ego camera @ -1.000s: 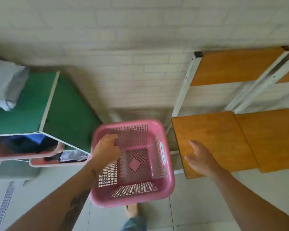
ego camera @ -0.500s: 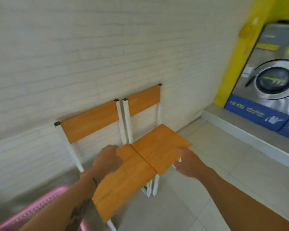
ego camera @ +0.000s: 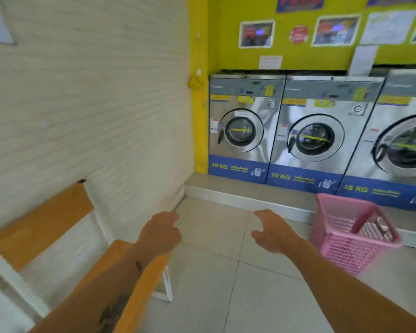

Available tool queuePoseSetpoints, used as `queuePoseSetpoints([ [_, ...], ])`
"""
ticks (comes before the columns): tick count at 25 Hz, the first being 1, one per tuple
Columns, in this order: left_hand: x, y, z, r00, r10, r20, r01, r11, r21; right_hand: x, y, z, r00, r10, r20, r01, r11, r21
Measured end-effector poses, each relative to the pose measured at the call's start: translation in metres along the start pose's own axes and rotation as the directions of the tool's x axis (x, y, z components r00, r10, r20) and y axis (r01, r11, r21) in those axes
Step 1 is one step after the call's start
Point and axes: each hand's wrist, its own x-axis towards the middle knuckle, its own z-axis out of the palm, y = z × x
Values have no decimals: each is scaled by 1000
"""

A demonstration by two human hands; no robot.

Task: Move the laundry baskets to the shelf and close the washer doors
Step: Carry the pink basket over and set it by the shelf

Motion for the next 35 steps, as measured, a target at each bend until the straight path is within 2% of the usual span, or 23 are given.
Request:
queuePoseSetpoints([
  [3,87,54,26,992,124,-20,-124,992,-4,43,54,-32,993,92,-77,-95,995,-39],
  [9,231,165,85,944,299,143,-289,954,-82,101,145,-97,937,310,-159,-321,946,-44],
  [12,272,232,122,911,366,190,-356,930,-86,111,201,-118,888,402,-224,-405,914,37],
  [18,342,391,228,822,496,281,-489,867,-98,134,371,-173,816,528,-235,-512,849,131],
  [21,370,466,274,817,496,295,-494,865,-87,144,455,-209,795,543,-271,-529,839,129],
  [25,399,550,331,828,457,325,-457,886,-82,165,561,-252,734,645,-213,-641,761,97],
  [32,483,641,441,838,406,365,-401,911,-94,246,701,-256,715,693,-86,-691,720,60],
  [35,531,667,501,817,384,430,-379,920,-101,292,761,-246,708,706,-15,-705,709,18],
])
